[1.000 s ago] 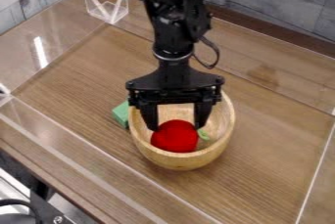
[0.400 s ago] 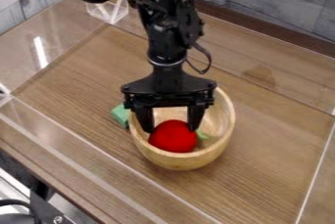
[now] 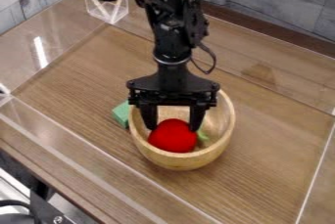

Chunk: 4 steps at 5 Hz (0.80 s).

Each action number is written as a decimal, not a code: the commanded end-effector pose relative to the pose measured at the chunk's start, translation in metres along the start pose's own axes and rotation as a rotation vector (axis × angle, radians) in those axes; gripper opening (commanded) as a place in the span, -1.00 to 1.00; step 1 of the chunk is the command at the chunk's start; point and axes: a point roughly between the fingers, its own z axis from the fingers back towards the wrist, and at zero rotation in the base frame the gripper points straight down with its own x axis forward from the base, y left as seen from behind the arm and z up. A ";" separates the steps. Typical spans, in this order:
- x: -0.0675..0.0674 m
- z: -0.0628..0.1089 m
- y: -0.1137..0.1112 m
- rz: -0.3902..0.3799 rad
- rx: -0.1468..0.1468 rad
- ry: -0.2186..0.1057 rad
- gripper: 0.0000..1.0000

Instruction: Move the red fruit to the left

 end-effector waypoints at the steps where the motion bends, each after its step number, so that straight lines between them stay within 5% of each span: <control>1: 0.012 -0.003 0.005 -0.046 -0.007 -0.022 -1.00; 3: 0.007 -0.010 0.010 0.102 0.004 -0.026 -1.00; 4: 0.007 -0.020 0.011 0.117 0.007 -0.026 -1.00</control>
